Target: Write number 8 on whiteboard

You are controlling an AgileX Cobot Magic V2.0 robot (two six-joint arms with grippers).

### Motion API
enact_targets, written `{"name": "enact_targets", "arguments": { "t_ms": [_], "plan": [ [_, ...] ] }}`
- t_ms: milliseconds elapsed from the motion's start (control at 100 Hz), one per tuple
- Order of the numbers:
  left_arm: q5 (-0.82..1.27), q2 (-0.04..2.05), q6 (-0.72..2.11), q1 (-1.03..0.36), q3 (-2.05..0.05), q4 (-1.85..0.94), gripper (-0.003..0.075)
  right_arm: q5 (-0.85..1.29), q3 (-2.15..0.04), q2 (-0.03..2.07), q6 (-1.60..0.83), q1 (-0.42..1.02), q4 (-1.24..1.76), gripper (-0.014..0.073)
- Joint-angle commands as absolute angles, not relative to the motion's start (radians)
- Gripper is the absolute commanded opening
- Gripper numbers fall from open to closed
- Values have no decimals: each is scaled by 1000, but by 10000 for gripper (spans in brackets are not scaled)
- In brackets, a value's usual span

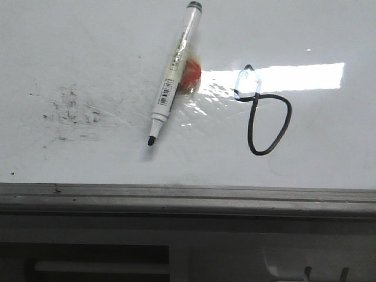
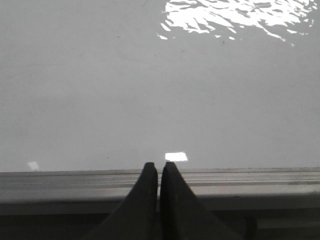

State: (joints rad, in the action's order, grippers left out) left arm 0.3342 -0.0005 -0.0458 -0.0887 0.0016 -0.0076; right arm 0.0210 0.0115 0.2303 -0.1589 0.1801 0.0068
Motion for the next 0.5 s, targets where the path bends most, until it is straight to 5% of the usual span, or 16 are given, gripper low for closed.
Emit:
{"name": "enact_targets", "arguments": {
  "t_ms": [0,230,490],
  "plan": [
    [285,-30,-53,-87,33,-17,-20,-9,24,211,-155,153,-15,-63],
    [285,-30,-53,-87,33,-17,-20,220,24,-39,-155,94,-35,-63],
    [285,-30,-53,-87,33,-20,-20,291,24,-29,-155,86,-107,-63]
  ]
}}
